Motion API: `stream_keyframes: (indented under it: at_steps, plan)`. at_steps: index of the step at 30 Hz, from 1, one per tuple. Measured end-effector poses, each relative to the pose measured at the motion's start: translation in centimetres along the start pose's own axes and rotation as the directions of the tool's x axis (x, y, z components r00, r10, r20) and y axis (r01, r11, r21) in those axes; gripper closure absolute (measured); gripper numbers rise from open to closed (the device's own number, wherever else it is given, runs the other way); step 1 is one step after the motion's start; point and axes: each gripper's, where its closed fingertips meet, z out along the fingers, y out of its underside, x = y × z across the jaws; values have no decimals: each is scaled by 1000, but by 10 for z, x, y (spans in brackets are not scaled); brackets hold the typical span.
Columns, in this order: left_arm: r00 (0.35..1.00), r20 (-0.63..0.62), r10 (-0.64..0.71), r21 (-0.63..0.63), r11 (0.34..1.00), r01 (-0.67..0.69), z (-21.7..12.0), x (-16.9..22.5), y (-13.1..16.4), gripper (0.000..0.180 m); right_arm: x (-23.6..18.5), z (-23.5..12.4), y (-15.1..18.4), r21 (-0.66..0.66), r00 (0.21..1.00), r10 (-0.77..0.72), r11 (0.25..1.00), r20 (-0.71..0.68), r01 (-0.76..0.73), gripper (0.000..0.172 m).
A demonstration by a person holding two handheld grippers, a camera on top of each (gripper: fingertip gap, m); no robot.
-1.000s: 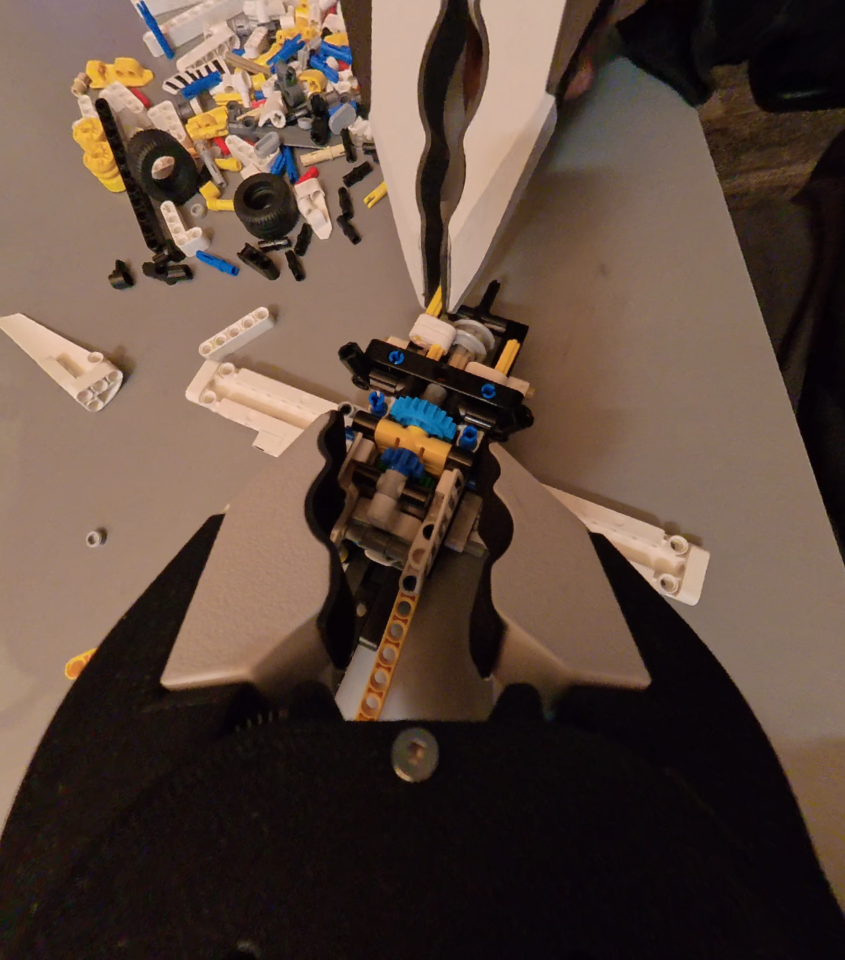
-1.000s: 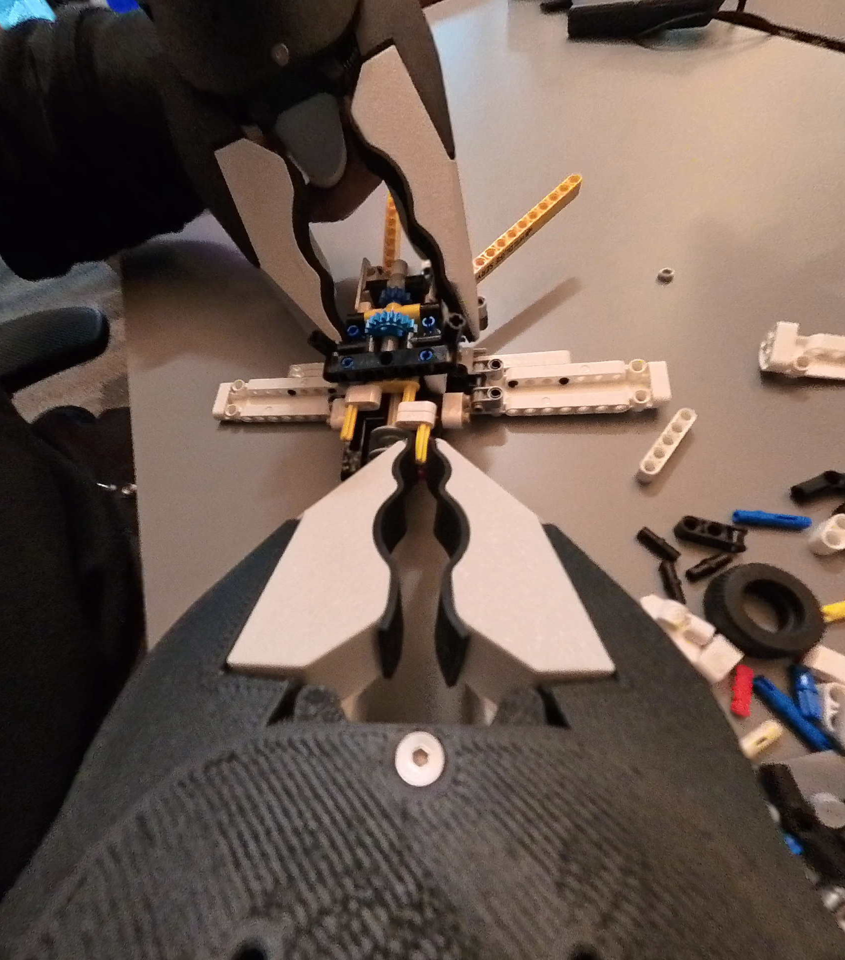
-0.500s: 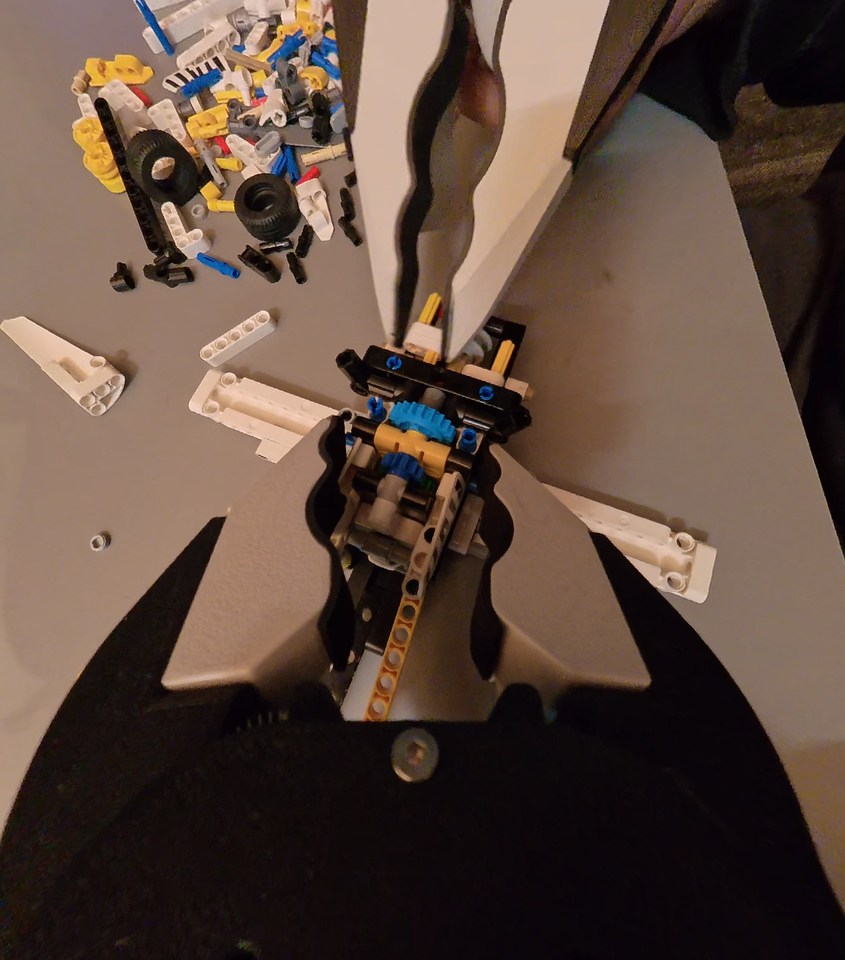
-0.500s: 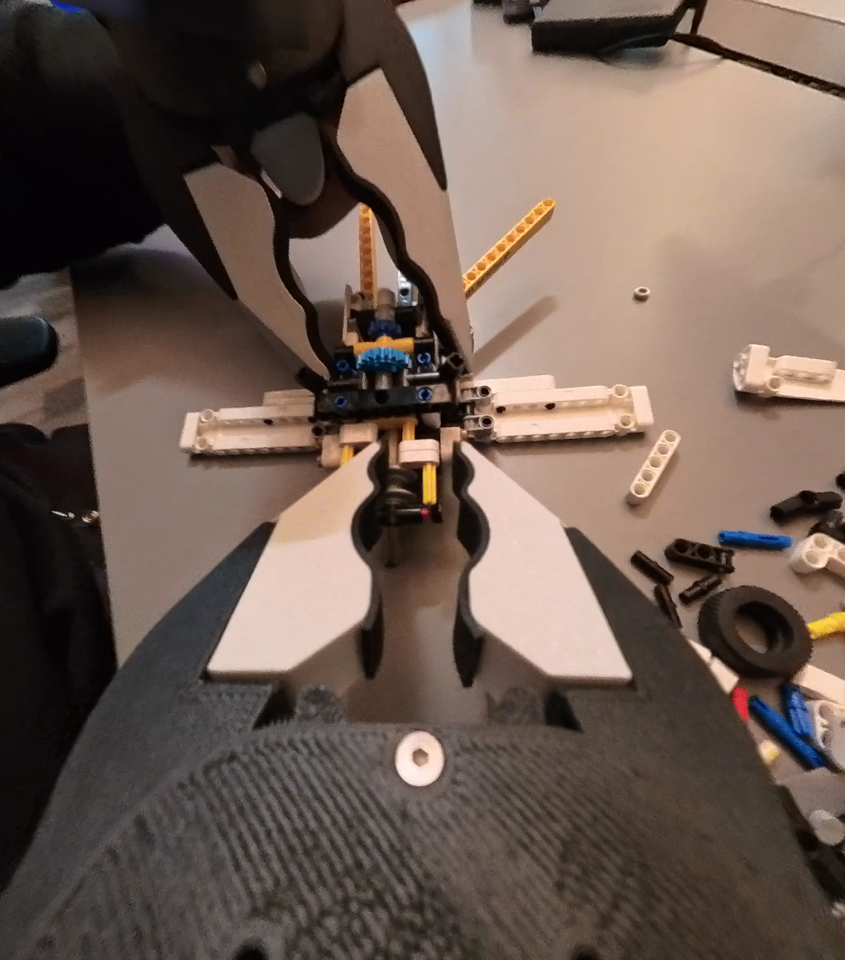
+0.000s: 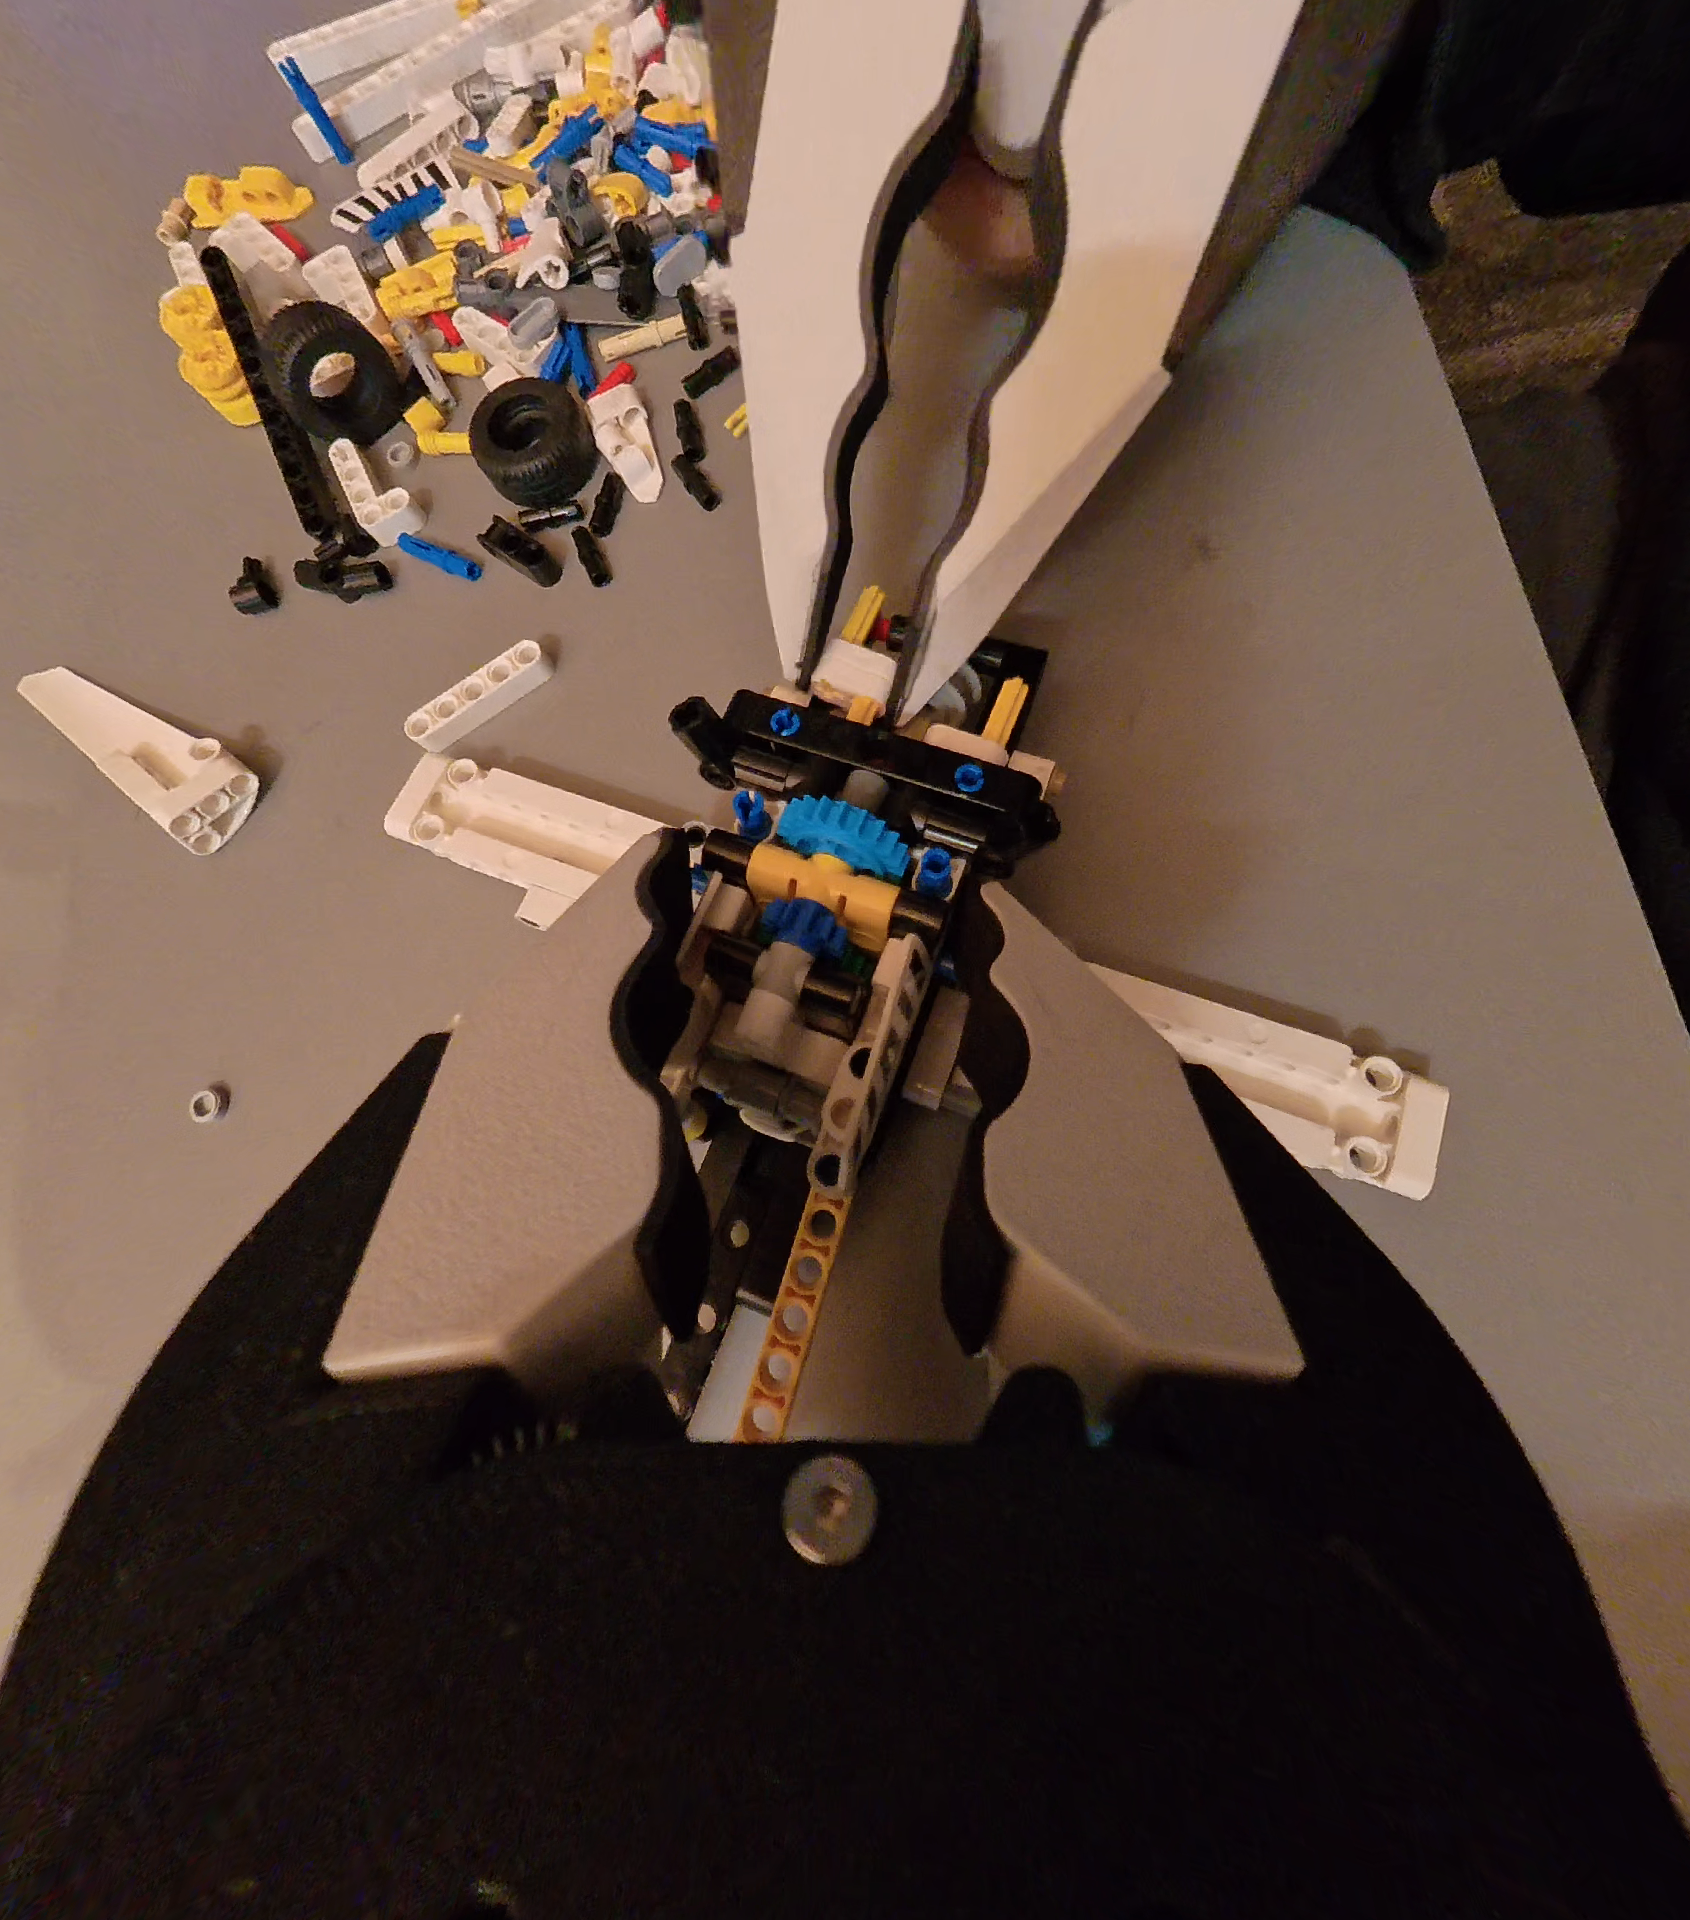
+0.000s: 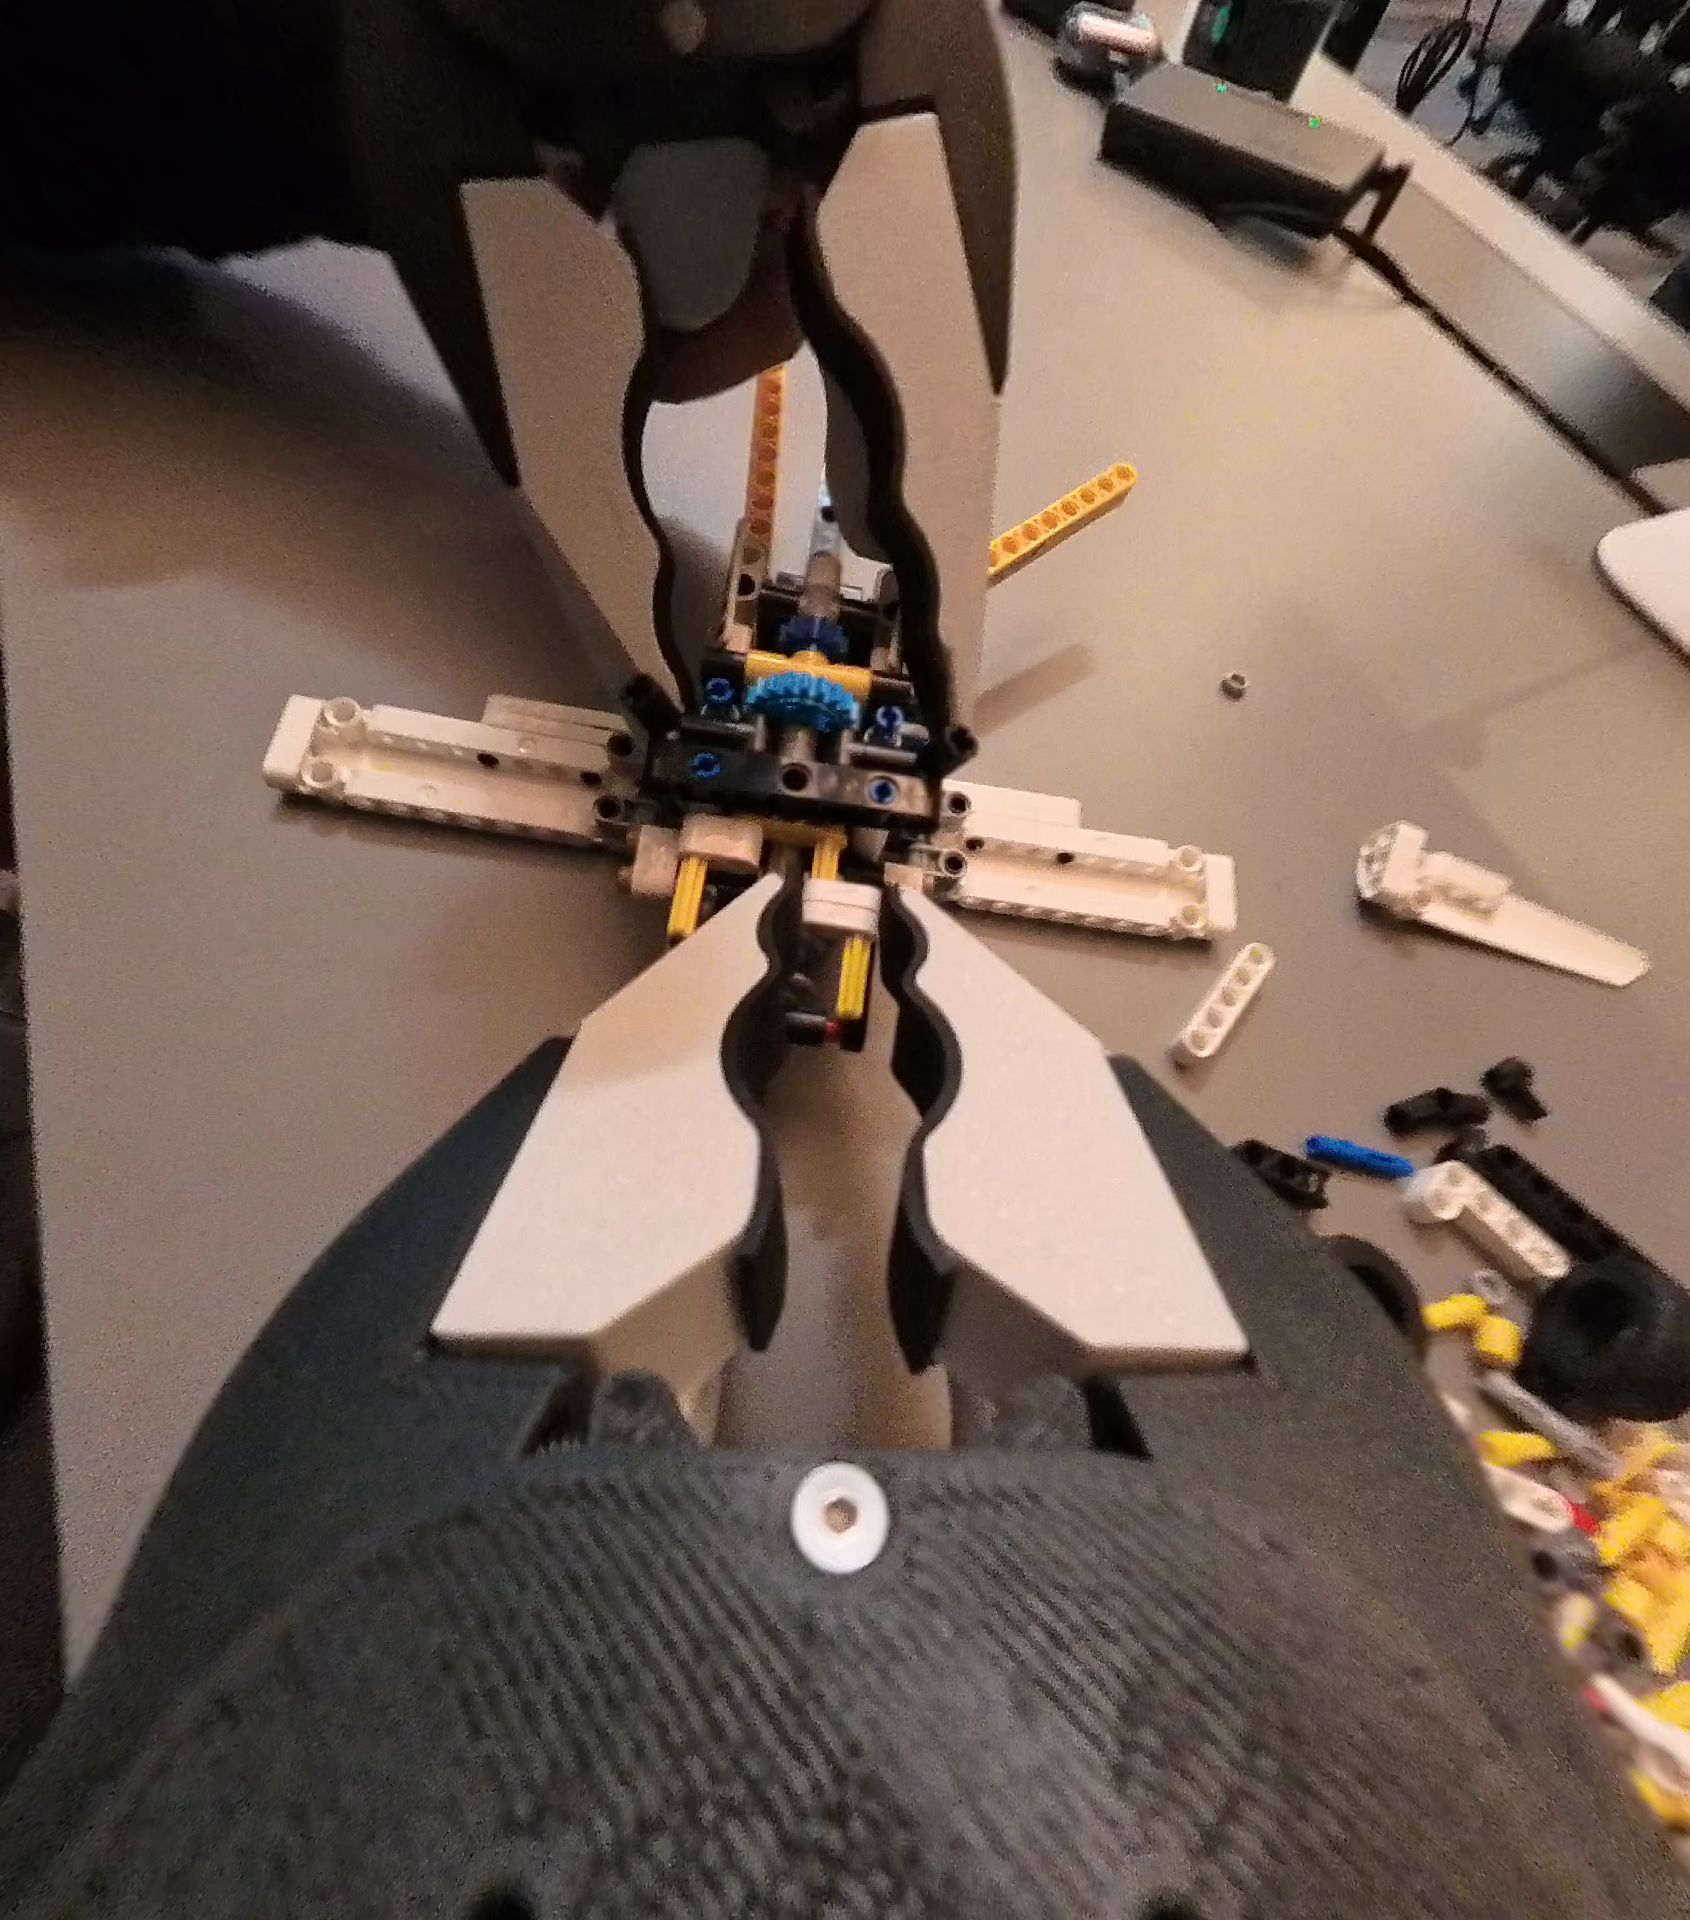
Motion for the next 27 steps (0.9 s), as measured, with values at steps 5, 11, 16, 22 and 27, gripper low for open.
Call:
stream_keyframes:
  at_steps: [5, 11, 16, 22, 27]
  plan:
    - [1000, -4, -11, 13, 1000, 11, 1, 2, -2, 128, -2, -3, -1, 10, 994, 104, 995, 37, -104, 158]
    - [1000, -14, -28, 17, 999, 28, 3, 3, -5, 127, -1, -10, -1, 32, 939, 333, 941, 88, -337, 159]
    - [1000, -26, -8, 9, 1000, 9, 5, 6, -6, 127, -5, -12, 3, 21, 957, 279, 959, 80, -281, 159]
    - [999, -41, -14, 21, 1000, 15, 6, 9, -8, 127, -9, -15, 5, 43, 978, 189, 980, 83, -193, 159]
    - [998, -60, -20, 27, 999, 21, 6, 10, -8, 128, -10, -16, 6, 51, 996, 83, 995, 37, -85, 158]
